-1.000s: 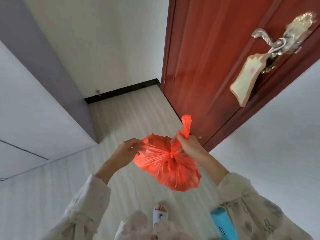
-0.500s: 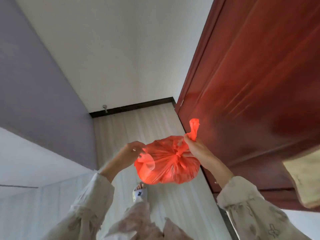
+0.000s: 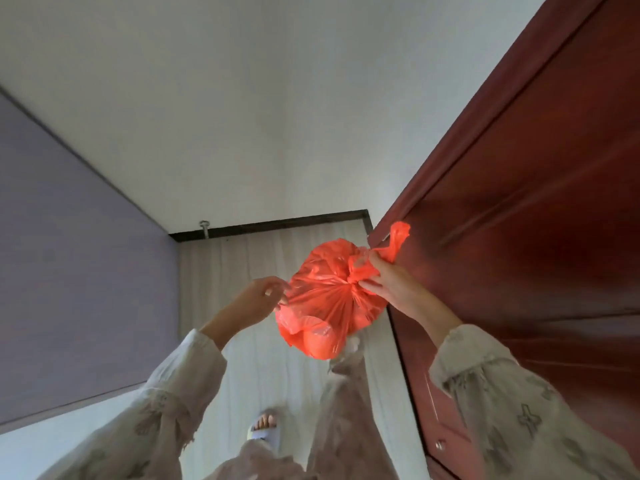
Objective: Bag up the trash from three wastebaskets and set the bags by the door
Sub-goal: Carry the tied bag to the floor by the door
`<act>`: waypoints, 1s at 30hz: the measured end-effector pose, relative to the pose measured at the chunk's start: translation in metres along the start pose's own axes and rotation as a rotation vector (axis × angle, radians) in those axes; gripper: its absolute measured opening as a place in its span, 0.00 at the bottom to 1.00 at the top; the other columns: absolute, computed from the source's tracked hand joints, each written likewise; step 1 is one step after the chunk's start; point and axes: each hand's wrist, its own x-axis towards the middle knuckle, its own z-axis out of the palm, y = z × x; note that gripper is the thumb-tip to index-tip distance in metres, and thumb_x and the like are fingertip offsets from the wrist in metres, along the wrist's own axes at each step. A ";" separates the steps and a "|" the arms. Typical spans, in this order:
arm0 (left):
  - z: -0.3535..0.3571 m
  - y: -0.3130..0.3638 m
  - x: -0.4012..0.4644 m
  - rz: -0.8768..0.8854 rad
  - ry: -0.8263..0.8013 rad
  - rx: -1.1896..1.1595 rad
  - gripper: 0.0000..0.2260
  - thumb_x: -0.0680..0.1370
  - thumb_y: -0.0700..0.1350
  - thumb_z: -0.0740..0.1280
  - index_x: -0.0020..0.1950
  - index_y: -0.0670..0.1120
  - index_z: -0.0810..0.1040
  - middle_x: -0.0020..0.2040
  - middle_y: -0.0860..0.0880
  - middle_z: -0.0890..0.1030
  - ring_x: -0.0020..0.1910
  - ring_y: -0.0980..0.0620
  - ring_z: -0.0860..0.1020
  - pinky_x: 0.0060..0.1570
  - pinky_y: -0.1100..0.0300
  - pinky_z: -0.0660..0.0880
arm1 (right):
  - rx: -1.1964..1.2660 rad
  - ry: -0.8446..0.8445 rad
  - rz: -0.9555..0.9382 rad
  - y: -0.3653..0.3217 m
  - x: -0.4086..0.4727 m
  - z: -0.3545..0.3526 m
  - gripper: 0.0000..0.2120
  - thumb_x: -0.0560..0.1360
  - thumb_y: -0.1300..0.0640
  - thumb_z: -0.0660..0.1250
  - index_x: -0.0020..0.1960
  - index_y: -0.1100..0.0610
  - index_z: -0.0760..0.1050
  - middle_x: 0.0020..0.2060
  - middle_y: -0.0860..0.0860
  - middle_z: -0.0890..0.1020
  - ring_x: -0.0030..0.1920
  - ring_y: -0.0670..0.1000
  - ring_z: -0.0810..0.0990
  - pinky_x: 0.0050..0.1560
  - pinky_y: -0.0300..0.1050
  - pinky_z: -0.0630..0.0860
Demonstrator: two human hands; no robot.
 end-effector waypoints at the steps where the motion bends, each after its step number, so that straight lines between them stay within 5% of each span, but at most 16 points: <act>1: -0.001 0.006 0.022 -0.014 0.013 -0.016 0.13 0.78 0.34 0.53 0.57 0.35 0.75 0.39 0.48 0.76 0.28 0.66 0.76 0.26 0.76 0.69 | -0.040 -0.012 0.009 -0.006 0.025 -0.005 0.10 0.79 0.56 0.59 0.57 0.58 0.72 0.57 0.53 0.78 0.63 0.55 0.76 0.52 0.41 0.78; 5: -0.005 0.029 0.113 -0.107 0.101 -0.066 0.13 0.79 0.34 0.53 0.58 0.34 0.74 0.46 0.41 0.76 0.35 0.54 0.74 0.26 0.76 0.69 | -0.147 -0.048 0.130 -0.033 0.119 -0.020 0.08 0.78 0.64 0.58 0.42 0.54 0.71 0.52 0.51 0.76 0.62 0.51 0.74 0.61 0.46 0.75; 7: -0.003 0.039 0.154 -0.151 0.111 -0.088 0.13 0.78 0.34 0.53 0.58 0.34 0.74 0.46 0.41 0.76 0.35 0.54 0.73 0.26 0.76 0.69 | -0.093 -0.040 0.211 -0.037 0.158 -0.027 0.12 0.79 0.61 0.57 0.39 0.53 0.71 0.54 0.53 0.75 0.57 0.49 0.72 0.52 0.39 0.74; 9: -0.003 0.045 0.194 -0.179 0.118 -0.094 0.13 0.78 0.35 0.54 0.57 0.35 0.75 0.46 0.41 0.77 0.34 0.55 0.74 0.26 0.76 0.69 | -0.017 -0.002 0.268 -0.035 0.206 -0.035 0.11 0.80 0.58 0.56 0.44 0.53 0.75 0.58 0.53 0.74 0.59 0.48 0.74 0.46 0.33 0.71; 12: -0.002 0.044 0.244 -0.210 0.106 -0.061 0.12 0.79 0.37 0.55 0.56 0.38 0.76 0.45 0.44 0.78 0.30 0.60 0.76 0.27 0.75 0.70 | 0.071 0.133 0.315 -0.035 0.265 -0.045 0.11 0.78 0.54 0.58 0.60 0.52 0.66 0.61 0.54 0.71 0.47 0.46 0.76 0.42 0.35 0.76; 14: 0.001 0.036 0.275 -0.228 0.088 -0.044 0.12 0.79 0.38 0.55 0.55 0.40 0.76 0.44 0.45 0.79 0.30 0.60 0.76 0.29 0.73 0.70 | 0.119 0.148 0.358 -0.029 0.308 -0.051 0.03 0.78 0.57 0.58 0.50 0.52 0.69 0.60 0.54 0.73 0.53 0.51 0.76 0.54 0.44 0.76; 15: 0.001 0.030 0.292 -0.231 0.084 -0.036 0.11 0.79 0.38 0.55 0.54 0.41 0.76 0.44 0.45 0.79 0.32 0.58 0.76 0.31 0.71 0.71 | 0.133 0.131 0.363 -0.025 0.331 -0.055 0.07 0.78 0.58 0.57 0.44 0.52 0.72 0.58 0.52 0.75 0.56 0.50 0.75 0.57 0.45 0.74; 17: 0.003 0.016 0.326 -0.226 0.064 0.016 0.11 0.79 0.38 0.55 0.54 0.43 0.76 0.45 0.45 0.79 0.37 0.53 0.77 0.35 0.67 0.71 | 0.228 0.134 0.397 -0.016 0.377 -0.059 0.12 0.78 0.58 0.56 0.38 0.52 0.74 0.49 0.48 0.78 0.51 0.46 0.75 0.51 0.41 0.74; 19: 0.006 -0.003 0.362 -0.214 0.034 0.090 0.12 0.79 0.39 0.55 0.55 0.43 0.76 0.45 0.46 0.79 0.40 0.50 0.78 0.38 0.66 0.71 | 0.309 0.158 0.424 -0.006 0.420 -0.062 0.12 0.77 0.59 0.57 0.37 0.53 0.73 0.43 0.48 0.78 0.45 0.44 0.74 0.46 0.38 0.73; 22: 0.016 -0.039 0.410 -0.208 -0.008 0.154 0.12 0.79 0.41 0.55 0.56 0.44 0.76 0.46 0.48 0.79 0.42 0.50 0.78 0.40 0.63 0.72 | 0.414 0.239 0.412 0.019 0.481 -0.067 0.11 0.77 0.59 0.56 0.38 0.55 0.72 0.39 0.51 0.76 0.43 0.46 0.73 0.52 0.40 0.73; 30: 0.058 -0.123 0.482 -0.259 -0.075 0.174 0.12 0.79 0.40 0.54 0.55 0.45 0.76 0.45 0.48 0.79 0.41 0.51 0.78 0.39 0.65 0.71 | 0.656 0.310 0.342 0.087 0.583 -0.083 0.11 0.77 0.58 0.56 0.38 0.57 0.73 0.41 0.53 0.73 0.45 0.50 0.72 0.47 0.42 0.75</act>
